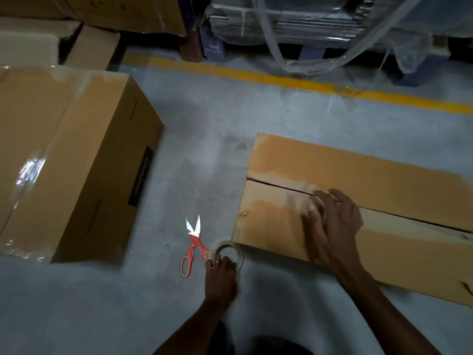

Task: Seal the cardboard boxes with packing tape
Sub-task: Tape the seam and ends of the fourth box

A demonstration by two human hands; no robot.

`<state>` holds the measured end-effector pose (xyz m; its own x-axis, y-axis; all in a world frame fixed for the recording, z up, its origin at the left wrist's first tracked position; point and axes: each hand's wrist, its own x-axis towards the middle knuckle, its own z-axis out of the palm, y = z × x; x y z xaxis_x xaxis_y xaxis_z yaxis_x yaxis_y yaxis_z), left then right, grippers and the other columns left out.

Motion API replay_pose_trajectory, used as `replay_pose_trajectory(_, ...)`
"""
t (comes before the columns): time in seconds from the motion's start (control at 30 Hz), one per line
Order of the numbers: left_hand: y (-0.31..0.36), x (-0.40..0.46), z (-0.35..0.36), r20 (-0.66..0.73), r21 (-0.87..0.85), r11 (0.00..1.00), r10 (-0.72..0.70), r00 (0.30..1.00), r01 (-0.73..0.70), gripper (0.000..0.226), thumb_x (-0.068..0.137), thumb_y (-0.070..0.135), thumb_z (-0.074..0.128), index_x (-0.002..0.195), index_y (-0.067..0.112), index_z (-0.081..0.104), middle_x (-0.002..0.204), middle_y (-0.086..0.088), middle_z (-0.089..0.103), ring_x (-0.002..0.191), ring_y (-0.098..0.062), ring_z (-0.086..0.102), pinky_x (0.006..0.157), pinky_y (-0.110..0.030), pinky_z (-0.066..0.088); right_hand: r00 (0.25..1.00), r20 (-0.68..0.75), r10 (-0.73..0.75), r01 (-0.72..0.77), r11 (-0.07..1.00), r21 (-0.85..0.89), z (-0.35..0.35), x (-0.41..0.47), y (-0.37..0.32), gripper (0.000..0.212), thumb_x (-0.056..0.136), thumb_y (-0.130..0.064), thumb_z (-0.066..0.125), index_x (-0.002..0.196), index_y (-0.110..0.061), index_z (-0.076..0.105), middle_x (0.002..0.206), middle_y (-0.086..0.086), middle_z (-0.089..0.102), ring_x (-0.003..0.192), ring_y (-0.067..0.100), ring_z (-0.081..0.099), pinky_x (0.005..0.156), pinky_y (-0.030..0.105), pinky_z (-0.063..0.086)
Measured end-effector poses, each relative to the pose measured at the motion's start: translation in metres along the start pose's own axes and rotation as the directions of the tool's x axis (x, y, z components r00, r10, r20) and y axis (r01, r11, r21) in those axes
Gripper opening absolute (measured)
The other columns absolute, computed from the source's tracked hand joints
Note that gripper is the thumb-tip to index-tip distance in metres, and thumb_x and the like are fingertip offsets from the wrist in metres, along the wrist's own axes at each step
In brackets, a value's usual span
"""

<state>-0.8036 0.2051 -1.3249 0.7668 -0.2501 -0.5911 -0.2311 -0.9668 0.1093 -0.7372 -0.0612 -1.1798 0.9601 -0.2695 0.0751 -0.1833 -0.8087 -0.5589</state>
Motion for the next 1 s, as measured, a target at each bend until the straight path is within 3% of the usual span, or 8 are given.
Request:
replay_pose_trajectory(0.2, -0.010, -0.007, -0.003, -0.029, -0.020, 1.000, -0.011, 1.000, 0.010, 0.048, 0.093, 0.026, 0.047, 0.141, 0.022, 0.056, 0.147, -0.007, 0.052, 0.139, -0.033, 0.042, 0.113, -0.051, 0.027, 0.995, 0.067, -0.076, 0.055, 0.959, 0.278, 0.004, -0.061, -0.040, 0.039, 0.105, -0.038, 0.037, 0.109, -0.016, 0.068, 0.113, -0.001, 0.060, 0.112, 0.019, 0.054, 0.092, 0.035, 0.041)
replay_pose_trajectory(0.3, -0.011, -0.002, -0.001, -0.023, -0.029, 1.000, -0.009, 1.000, 0.008, 0.055, 0.089, 0.035, 0.058, 0.143, 0.025, 0.053, 0.151, -0.006, 0.047, 0.143, -0.033, 0.037, 0.115, -0.051, 0.025, 0.978, 0.194, 0.078, -0.156, 0.888, 0.432, 0.021, -0.102, -0.050, 0.038, 0.102, -0.052, 0.041, 0.093, -0.027, 0.069, 0.092, -0.013, 0.066, 0.092, 0.008, 0.064, 0.079, 0.025, 0.048)
replay_pose_trajectory(0.37, -0.007, 0.009, 0.005, 0.011, 0.001, 1.000, -0.011, 1.000, 0.011, 0.043, 0.099, 0.025, 0.054, 0.142, 0.022, 0.057, 0.152, -0.006, 0.049, 0.149, -0.029, 0.030, 0.121, -0.049, 0.017, 0.904, 0.359, 0.233, -0.377, 0.830, 0.412, 0.036, -0.125, -0.046, 0.051, 0.092, -0.077, 0.039, 0.090, -0.036, 0.070, 0.089, -0.015, 0.069, 0.086, 0.002, 0.065, 0.072, 0.013, 0.047)
replay_pose_trajectory(0.43, -0.001, 0.011, 0.000, -0.006, -0.020, 1.000, -0.006, 1.000, 0.005, 0.035, 0.094, 0.019, 0.059, 0.128, 0.019, 0.069, 0.138, -0.007, 0.063, 0.140, -0.029, 0.046, 0.116, -0.049, 0.027, 0.825, 0.502, 0.260, -0.473, 0.804, 0.360, 0.052, -0.140, -0.033, 0.070, 0.080, -0.091, 0.034, 0.098, -0.033, 0.070, 0.096, -0.012, 0.070, 0.088, 0.000, 0.064, 0.074, 0.010, 0.047)
replay_pose_trajectory(0.53, 0.001, -0.011, -0.009, -0.116, -0.153, 0.987, 0.036, 0.993, -0.054, 0.024, 0.058, 0.024, 0.085, 0.082, 0.025, 0.079, 0.087, 0.001, 0.076, 0.090, -0.025, 0.071, 0.076, -0.041, 0.052, 0.643, 0.678, 0.356, -0.643, 0.732, 0.224, 0.067, -0.144, -0.030, 0.055, 0.097, -0.064, 0.045, 0.128, -0.021, 0.062, 0.123, -0.002, 0.064, 0.114, 0.013, 0.060, 0.091, 0.013, 0.039)
replay_pose_trajectory(0.63, 0.007, -0.049, -0.020, -0.275, -0.349, 0.928, 0.030, 0.961, -0.129, 0.010, 0.060, 0.026, 0.075, 0.065, 0.028, 0.066, 0.067, 0.008, 0.065, 0.066, -0.018, 0.063, 0.062, -0.030, 0.036, 0.470, 0.768, 0.435, -0.748, 0.659, 0.084, 0.077, -0.135, -0.046, 0.048, 0.099, -0.052, 0.055, 0.139, -0.024, 0.051, 0.131, -0.002, 0.057, 0.120, 0.016, 0.057, 0.097, 0.023, 0.039)
replay_pose_trajectory(0.8, 0.001, -0.104, -0.055, -0.566, -0.440, 0.871, -0.078, 0.820, -0.221, 0.013, 0.083, 0.025, 0.065, 0.074, 0.026, 0.074, 0.079, 0.006, 0.071, 0.074, -0.019, 0.063, 0.064, -0.030, 0.030, 0.528, 0.766, 0.368, -0.767, 0.593, 0.245, 0.074, -0.123, -0.085, 0.046, 0.083, -0.048, 0.080, 0.119, -0.028, 0.059, 0.106, -0.007, 0.070, 0.090, 0.003, 0.065, 0.080, 0.024, 0.054)
replay_pose_trajectory(1.0, -0.010, -0.102, -0.109, -0.806, -0.317, 0.893, -0.075, 0.588, -0.320, 0.023, 0.078, 0.010, 0.079, 0.098, 0.022, 0.081, 0.084, 0.011, 0.069, 0.079, -0.021, 0.061, 0.069, -0.039, 0.037, 0.731, 0.635, 0.252, -0.621, 0.632, 0.464, 0.059, -0.085, -0.119, 0.052, 0.078, -0.037, 0.087, 0.123, -0.028, 0.064, 0.105, -0.014, 0.069, 0.098, 0.007, 0.068, 0.084, 0.022, 0.057)
